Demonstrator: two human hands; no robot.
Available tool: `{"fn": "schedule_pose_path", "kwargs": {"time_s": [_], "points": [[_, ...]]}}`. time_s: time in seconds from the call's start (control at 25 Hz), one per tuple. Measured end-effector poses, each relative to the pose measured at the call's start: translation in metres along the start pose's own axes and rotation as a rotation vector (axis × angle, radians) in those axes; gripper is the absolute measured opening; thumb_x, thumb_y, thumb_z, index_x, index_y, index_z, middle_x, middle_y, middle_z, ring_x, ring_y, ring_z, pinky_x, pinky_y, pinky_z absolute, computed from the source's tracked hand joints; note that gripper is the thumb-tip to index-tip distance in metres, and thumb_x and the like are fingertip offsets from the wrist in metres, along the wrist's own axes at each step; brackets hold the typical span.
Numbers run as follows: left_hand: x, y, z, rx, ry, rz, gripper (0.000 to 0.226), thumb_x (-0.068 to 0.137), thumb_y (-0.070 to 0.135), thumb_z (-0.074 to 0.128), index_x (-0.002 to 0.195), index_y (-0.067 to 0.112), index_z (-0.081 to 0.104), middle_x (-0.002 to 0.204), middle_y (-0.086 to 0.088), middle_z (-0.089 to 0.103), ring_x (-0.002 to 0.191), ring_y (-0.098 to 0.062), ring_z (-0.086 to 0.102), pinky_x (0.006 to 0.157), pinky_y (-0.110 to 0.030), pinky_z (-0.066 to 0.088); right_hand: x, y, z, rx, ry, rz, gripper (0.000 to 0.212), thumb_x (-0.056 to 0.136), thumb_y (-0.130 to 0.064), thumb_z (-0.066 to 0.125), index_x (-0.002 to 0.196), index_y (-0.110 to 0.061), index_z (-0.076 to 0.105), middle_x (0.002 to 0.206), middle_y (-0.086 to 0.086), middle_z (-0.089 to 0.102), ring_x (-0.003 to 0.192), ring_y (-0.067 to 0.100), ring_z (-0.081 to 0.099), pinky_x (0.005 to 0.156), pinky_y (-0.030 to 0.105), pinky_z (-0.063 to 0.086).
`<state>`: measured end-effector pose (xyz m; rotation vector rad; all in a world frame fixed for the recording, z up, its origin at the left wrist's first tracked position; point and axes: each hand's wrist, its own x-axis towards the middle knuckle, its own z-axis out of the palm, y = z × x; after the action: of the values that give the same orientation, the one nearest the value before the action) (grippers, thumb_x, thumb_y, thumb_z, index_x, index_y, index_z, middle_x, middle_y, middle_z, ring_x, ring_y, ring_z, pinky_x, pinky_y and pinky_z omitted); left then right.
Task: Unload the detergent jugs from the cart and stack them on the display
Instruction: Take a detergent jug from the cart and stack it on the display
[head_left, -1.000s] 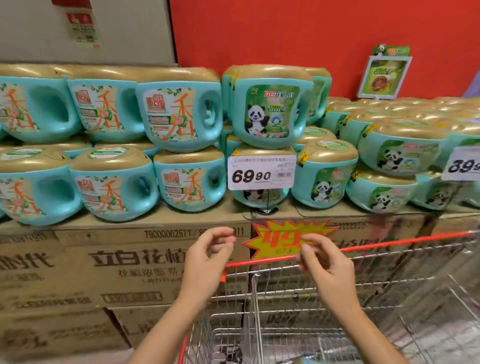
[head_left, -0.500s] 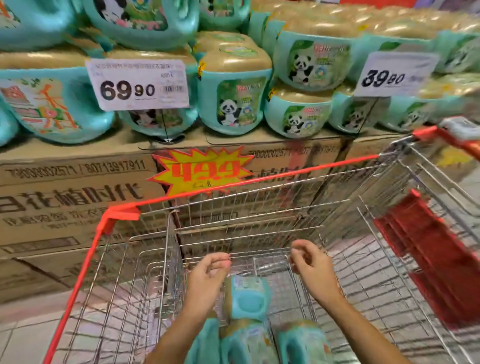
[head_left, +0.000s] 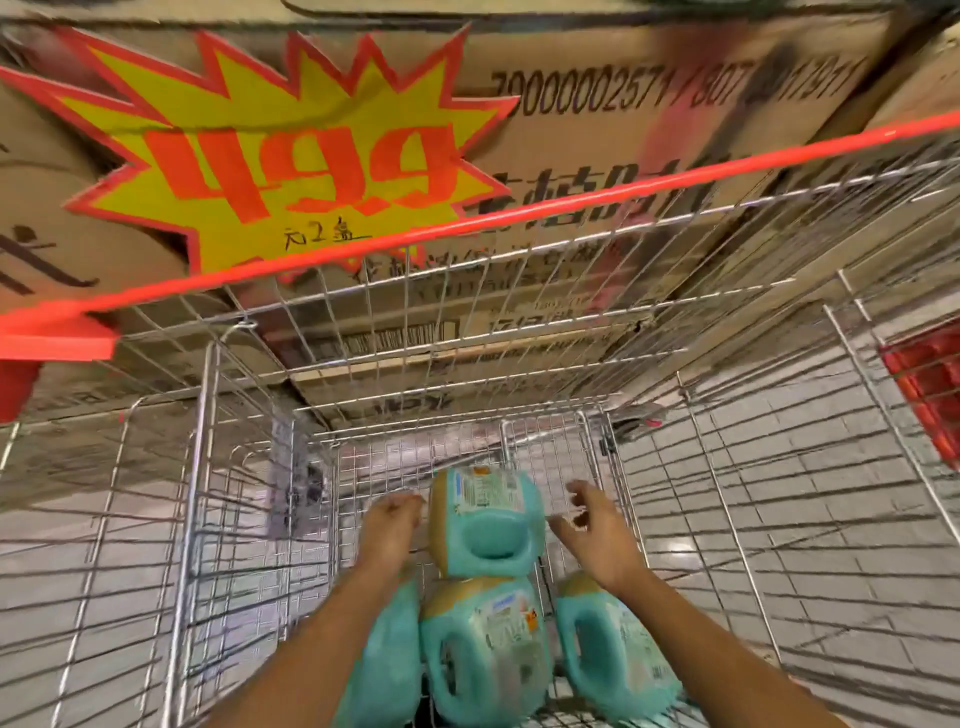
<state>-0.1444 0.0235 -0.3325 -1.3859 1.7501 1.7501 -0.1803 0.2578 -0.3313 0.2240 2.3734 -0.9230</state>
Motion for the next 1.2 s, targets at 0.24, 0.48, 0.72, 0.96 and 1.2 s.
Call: {"fn": "schedule_pose_path", "kwargs": {"time_s": [0.24, 0.48, 0.72, 0.96, 1.2], "points": [[0.085, -0.042, 0.046, 0.117, -0.079, -0.035, 0.076, 0.085, 0.041, 0.071, 0.148, 0.02, 0.036, 0.141, -0.014, 0.051, 0.121, -0.029, 0.056, 0.101, -0.039, 0.047, 0.05, 0.047, 0.056, 0.196, -0.168, 0.199, 0.089, 0.08, -0.035, 0.077, 0.15, -0.02, 0.024, 0.144, 0.008, 0.043, 0.123, 0.025, 0.051, 0.102, 0.043, 0.046], [0.124, -0.075, 0.054, 0.031, -0.278, -0.224, 0.082, 0.065, 0.05, 0.081, 0.136, 0.032, 0.044, 0.122, -0.002, 0.066, 0.108, -0.028, 0.066, 0.096, -0.051, 0.051, 0.081, 0.061, 0.097, 0.972, -0.167, 0.416, 0.067, 0.089, -0.013, 0.065, 0.147, -0.017, 0.03, 0.134, 0.024, 0.056, 0.119, 0.039, 0.058, 0.099, 0.05, 0.048], [0.116, -0.076, 0.06, -0.116, -0.266, -0.139, 0.054, 0.072, 0.027, 0.083, 0.122, 0.026, 0.062, 0.107, -0.006, 0.074, 0.093, -0.028, 0.071, 0.087, -0.047, 0.057, 0.075, 0.06, 0.093, 0.975, -0.186, 0.324, 0.059, 0.076, -0.017, 0.074, 0.13, -0.008, 0.054, 0.116, 0.021, 0.068, 0.098, 0.035, 0.068, 0.084, 0.046, 0.058], [0.046, -0.042, 0.042, -0.263, -0.313, -0.115, 0.066, 0.048, 0.024, 0.089, 0.109, 0.013, 0.069, 0.088, -0.01, 0.077, 0.071, -0.026, 0.074, 0.053, -0.03, 0.057, 0.029, 0.033, 0.031, 0.806, -0.28, 0.308, 0.093, 0.057, -0.024, 0.089, 0.139, -0.027, 0.043, 0.12, 0.005, 0.068, 0.105, 0.028, 0.068, 0.093, 0.053, 0.053], [-0.061, 0.013, 0.008, -0.275, -0.397, -0.008, 0.072, 0.041, 0.028, 0.094, 0.108, 0.022, 0.068, 0.092, -0.008, 0.077, 0.078, -0.029, 0.074, 0.061, -0.043, 0.059, -0.038, -0.033, -0.062, 0.859, -0.347, 0.278, 0.048, 0.065, -0.041, 0.074, 0.111, -0.032, 0.066, 0.09, -0.005, 0.07, 0.065, 0.015, 0.065, 0.05, 0.029, 0.053]]}}
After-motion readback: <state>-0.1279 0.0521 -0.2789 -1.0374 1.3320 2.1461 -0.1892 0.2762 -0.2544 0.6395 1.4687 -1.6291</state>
